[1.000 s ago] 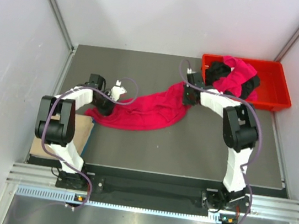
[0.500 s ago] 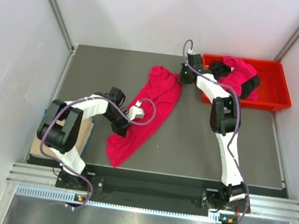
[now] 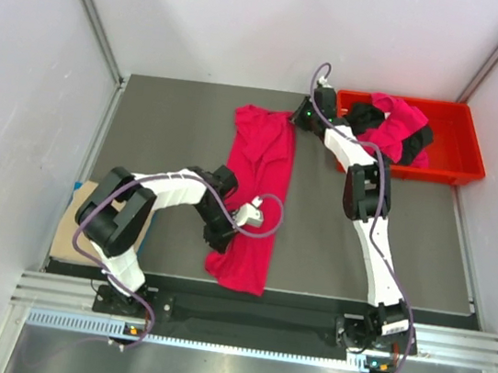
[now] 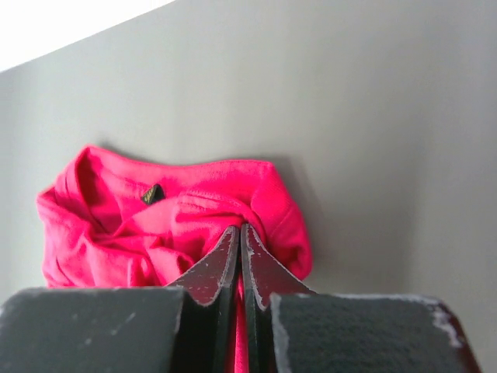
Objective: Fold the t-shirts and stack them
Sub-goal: Fold the tshirt
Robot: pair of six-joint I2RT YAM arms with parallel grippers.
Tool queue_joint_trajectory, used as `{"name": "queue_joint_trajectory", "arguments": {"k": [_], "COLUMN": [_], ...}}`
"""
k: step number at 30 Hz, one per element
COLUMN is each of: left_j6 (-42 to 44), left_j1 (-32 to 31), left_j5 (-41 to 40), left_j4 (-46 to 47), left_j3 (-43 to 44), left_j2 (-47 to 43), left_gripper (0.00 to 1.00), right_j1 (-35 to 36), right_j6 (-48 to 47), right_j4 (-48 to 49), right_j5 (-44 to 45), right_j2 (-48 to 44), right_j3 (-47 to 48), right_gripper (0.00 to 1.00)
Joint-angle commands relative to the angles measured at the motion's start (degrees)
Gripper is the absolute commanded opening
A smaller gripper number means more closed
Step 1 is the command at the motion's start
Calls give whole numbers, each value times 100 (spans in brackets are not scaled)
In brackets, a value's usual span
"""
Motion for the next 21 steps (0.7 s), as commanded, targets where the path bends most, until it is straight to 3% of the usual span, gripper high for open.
{"name": "queue_joint_trajectory", "arguments": {"k": [1,6,8,14,21], "left_j6": [-28,-204,-467,-784,-1039], "left_j1": [-284,-345,-381,-381,-381], "left_j5": [331,41,-571,-1435,-2218], "left_j4": [-238,-351,-203,-975,-1389], "left_j3": [85,-64,-222,-118,-135], "left_j2": [-50,-146,-383,-1061,-1745], "left_gripper": [2,8,14,42,45], "right_j1": [-9,-18,-9,-18,26], "right_j6": [403,430,386,-62,-668], "right_j4": [581,757,774,643,405], "right_j5": [88,211,246,449,536], "right_j2": [305,315,218,-300,-1467], "right_j3": [324,421,421,280,-229], "right_gripper": [0,10,16,42,64]}}
